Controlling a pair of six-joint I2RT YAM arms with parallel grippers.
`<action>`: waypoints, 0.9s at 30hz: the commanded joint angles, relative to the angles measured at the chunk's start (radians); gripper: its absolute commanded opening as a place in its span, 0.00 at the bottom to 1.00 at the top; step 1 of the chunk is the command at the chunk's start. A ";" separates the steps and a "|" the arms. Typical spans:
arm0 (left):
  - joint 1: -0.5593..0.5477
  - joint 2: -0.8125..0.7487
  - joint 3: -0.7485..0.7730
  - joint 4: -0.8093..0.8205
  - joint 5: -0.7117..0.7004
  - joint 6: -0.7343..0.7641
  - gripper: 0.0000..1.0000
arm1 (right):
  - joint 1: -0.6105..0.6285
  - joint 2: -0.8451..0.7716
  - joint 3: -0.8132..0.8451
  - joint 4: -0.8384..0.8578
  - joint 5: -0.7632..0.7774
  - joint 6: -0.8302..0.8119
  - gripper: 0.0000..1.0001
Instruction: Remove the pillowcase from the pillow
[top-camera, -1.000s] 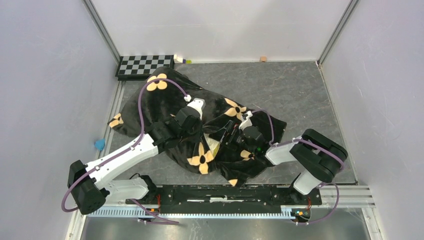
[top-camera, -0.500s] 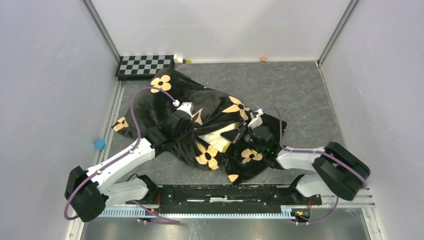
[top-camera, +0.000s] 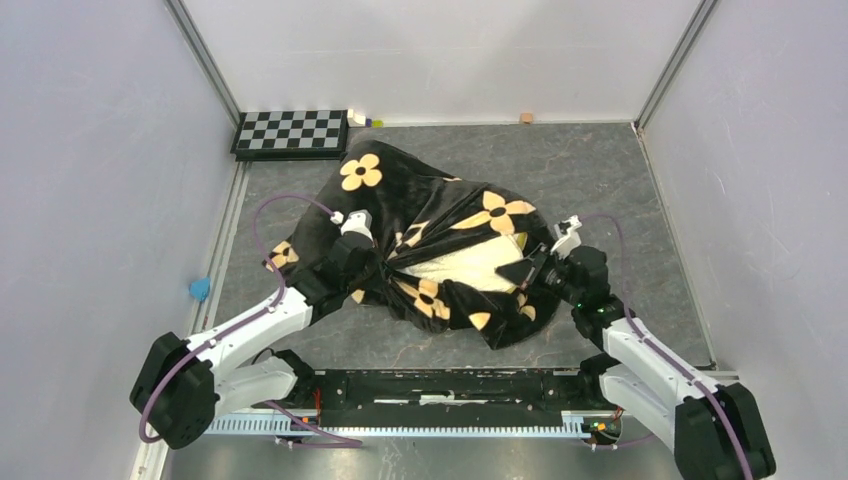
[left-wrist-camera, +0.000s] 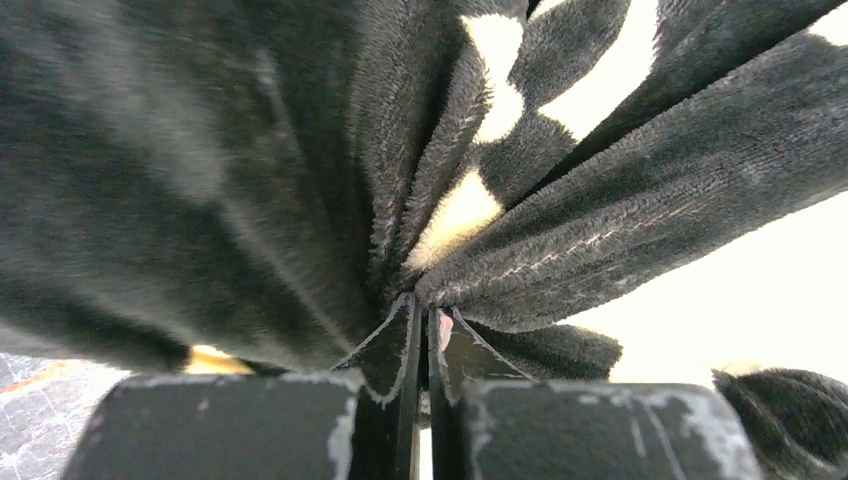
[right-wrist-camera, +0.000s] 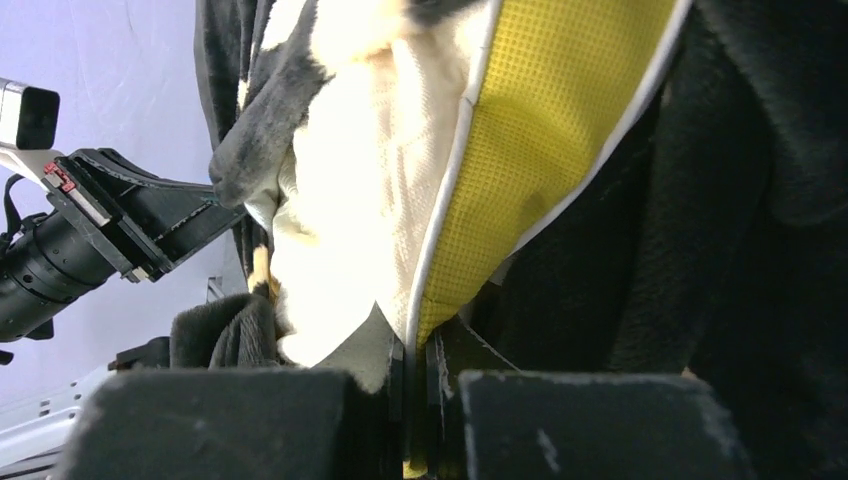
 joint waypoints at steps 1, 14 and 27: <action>0.049 -0.053 -0.040 -0.066 -0.209 0.001 0.02 | -0.164 -0.055 -0.003 -0.050 -0.116 -0.097 0.00; -0.171 -0.192 0.116 -0.039 0.160 0.050 0.74 | -0.096 -0.001 0.046 0.102 -0.041 0.032 0.00; -0.488 -0.194 0.055 0.054 0.110 -0.185 1.00 | 0.082 0.112 0.180 0.159 0.187 0.156 0.00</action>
